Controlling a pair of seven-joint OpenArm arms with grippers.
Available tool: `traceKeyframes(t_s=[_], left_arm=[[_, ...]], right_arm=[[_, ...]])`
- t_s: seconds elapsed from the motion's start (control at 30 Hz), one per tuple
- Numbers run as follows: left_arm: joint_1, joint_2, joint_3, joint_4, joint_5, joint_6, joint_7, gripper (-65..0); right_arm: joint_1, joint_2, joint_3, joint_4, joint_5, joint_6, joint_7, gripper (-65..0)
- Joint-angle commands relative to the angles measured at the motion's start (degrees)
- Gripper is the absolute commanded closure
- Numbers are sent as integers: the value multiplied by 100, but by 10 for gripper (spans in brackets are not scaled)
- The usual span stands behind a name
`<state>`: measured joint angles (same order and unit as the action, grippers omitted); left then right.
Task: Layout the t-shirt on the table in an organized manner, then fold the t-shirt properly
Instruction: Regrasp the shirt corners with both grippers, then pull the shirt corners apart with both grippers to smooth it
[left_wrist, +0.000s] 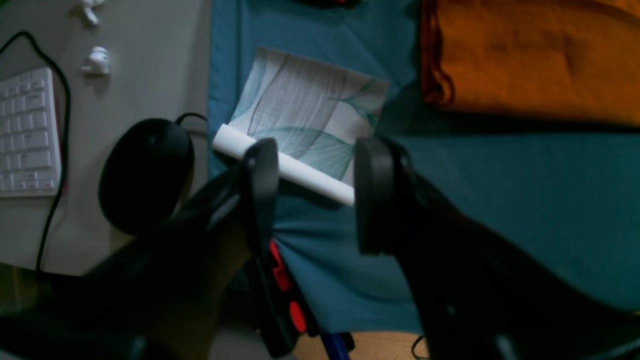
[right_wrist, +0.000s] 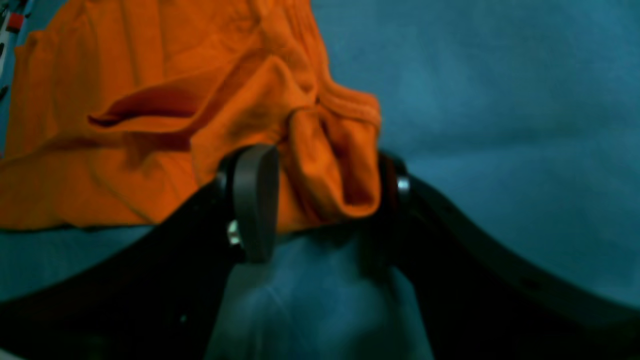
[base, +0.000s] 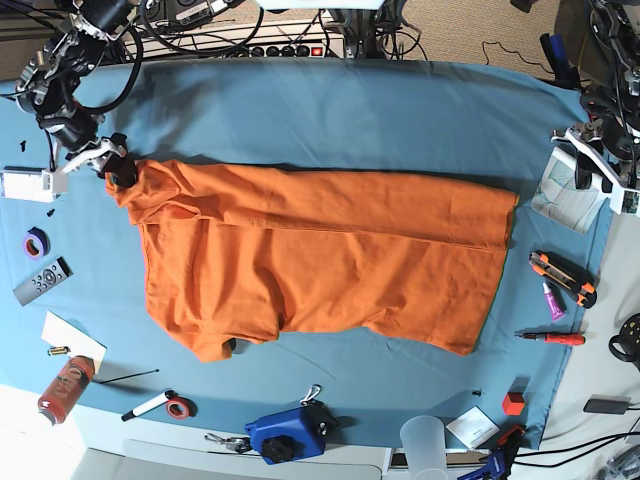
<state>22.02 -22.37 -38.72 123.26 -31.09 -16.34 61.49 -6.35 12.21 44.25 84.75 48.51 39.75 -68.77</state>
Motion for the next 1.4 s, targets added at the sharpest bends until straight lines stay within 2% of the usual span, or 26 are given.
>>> traceKeyframes(t_s=[0.0,0.23,0.33,0.53,0.67,1.03,1.07,1.13,1.23,1.27,1.37], left_arm=[[-11,-55,-42,87,-166,0,-109,-260],[-24,678,184,-310,-691,-170,-479,-261],[-138,828,389,-647,-756,-164,-678,-273],[-916,892,608,-1644,-793,2,-619,-273],[-1351,894,610,-2083,-1014,-24,-192,-273],[-1445,907,636,-2769,-1311,-26,-197,-272],[-1449,905,636,-2769,-1309,-24,-197,-262],[-1458,907,636,-2769,-1307,-22,-195,-201],[-1456,907,636,-2769,-1307,-24,-192,-32],[-1456,907,636,-2769,-1305,-24,-192,0],[-1456,905,634,-2769,-1108,-17,-160,0]], right_arm=[[50,94,-59,85,61,25,87,-287],[52,96,-372,85,48,25,83,-287],[50,96,-369,85,44,25,81,-287],[50,98,-369,85,2,25,2,-287],[50,98,-369,85,-11,25,-7,-287],[50,98,-369,85,-11,25,0,-279],[50,98,-369,85,-13,25,0,-250],[50,98,-369,85,-13,25,0,-161],[52,98,-369,85,-13,25,0,-26],[61,98,-369,85,-13,25,0,0],[81,109,-363,120,-79,25,-2,0]])
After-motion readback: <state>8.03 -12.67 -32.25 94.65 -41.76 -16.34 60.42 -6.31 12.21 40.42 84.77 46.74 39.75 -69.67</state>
